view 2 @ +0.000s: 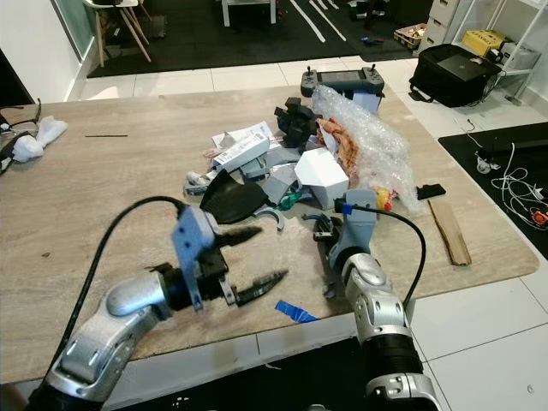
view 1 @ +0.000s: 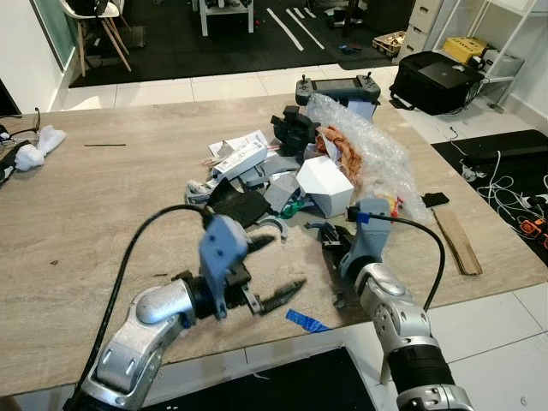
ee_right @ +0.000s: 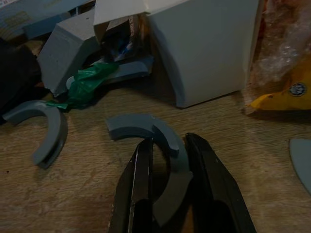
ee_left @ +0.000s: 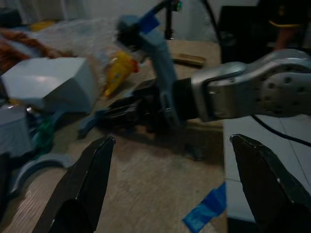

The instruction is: Picking trash to rubbish bin

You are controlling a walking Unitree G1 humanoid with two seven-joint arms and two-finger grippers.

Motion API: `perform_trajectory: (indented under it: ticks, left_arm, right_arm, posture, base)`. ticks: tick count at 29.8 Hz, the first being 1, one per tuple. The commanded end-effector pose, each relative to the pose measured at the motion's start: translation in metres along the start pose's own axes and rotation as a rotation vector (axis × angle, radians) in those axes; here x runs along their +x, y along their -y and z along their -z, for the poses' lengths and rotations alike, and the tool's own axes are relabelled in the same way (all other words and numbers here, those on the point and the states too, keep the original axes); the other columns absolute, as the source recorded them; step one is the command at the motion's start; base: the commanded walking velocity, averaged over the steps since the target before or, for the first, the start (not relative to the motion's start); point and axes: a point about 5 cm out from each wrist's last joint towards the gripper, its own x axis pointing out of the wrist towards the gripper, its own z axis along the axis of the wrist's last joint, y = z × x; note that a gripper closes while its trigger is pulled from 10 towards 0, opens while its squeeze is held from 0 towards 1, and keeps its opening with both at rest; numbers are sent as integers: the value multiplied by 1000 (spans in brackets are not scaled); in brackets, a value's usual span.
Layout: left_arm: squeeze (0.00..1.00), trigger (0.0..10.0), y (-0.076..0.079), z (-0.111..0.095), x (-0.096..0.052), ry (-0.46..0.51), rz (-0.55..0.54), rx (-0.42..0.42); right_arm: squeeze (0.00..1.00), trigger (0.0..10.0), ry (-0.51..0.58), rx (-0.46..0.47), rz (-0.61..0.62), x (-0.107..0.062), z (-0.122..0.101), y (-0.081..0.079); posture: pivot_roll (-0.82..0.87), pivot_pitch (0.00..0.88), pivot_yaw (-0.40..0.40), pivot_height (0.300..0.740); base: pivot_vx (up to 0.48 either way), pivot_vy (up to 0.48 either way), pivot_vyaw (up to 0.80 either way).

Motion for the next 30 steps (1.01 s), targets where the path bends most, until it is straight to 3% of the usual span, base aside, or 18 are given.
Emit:
perform_trajectory:
  ticks: [1, 5, 8, 9, 10, 11, 13, 14, 15, 18, 21, 26, 30]
  left_arm:
    - [0, 10000, 1, 1, -1, -26, 6, 23]
    - [0, 10000, -2, 3, -2, -50, -16, 41]
    - [0, 10000, -19, 3, -5, -23, -182, 9]
    - [0, 10000, -19, 3, -5, -23, -182, 9]
    - [0, 10000, -40, 5, -13, -6, -385, -25]
    - [0, 10000, -40, 5, -13, -6, -385, -25]
    - [0, 10000, -65, 14, -33, -57, -644, -63]
    - [0, 10000, -72, 19, -39, -92, -719, -69]
    - [0, 10000, -74, 19, -44, -79, -733, -81]
    - [0, 10000, -74, 18, -46, -64, -726, -86]
    - [0, 10000, -76, 7, -45, 12, -751, -75]
    - [0, 10000, -79, 5, -39, 22, -809, -64]
    - [0, 10000, -81, 4, -35, 21, -822, -49]
  right_arm:
    - [0, 0, -56, 36, -6, -2, 12, -3]
    - [0, 0, -15, 32, -50, -3, 6, -8]
    - [0, 0, 119, 30, -58, -6, -15, -13]
    - [0, 0, 119, 30, -58, -6, -15, -13]
    - [0, 10000, 246, 21, -52, -11, -38, -18]
    - [0, 10000, 246, 21, -52, -11, -38, -18]
    - [0, 10000, 365, -32, -46, -20, -62, -24]
    - [0, 10000, 396, -57, -44, -22, -67, -26]
    - [0, 10000, 426, -105, -37, -25, -71, -27]
    - [0, 10000, 440, -136, -32, -26, -72, -27]
    - [0, 10000, 505, -171, 16, -33, -83, -19]
    - [0, 10000, 497, -215, 62, -35, -85, -7]
    - [0, 10000, 488, -264, 59, -36, -86, -9]
  posture:
    - [-55, 139, 17, 740]
    - [-57, 138, 22, 740]
    - [-52, 135, 19, 740]
    - [-52, 135, 19, 740]
    - [-54, 129, 24, 740]
    - [-54, 129, 24, 740]
    - [-72, 127, 23, 740]
    - [-77, 123, 20, 740]
    - [-81, 103, 16, 740]
    - [-83, 96, 13, 740]
    - [-78, 97, -10, 740]
    - [-81, 91, -43, 740]
    - [-84, 102, -30, 740]
  base:
    - [0, 0, 0]
    - [0, 0, 0]
    - [0, 0, 0]
    - [0, 0, 0]
    - [0, 0, 0]
    - [0, 0, 0]
    - [0, 0, 0]
    - [0, 0, 0]
    - [0, 0, 0]
    - [0, 0, 0]
    - [0, 0, 0]
    - [0, 0, 0]
    - [0, 0, 0]
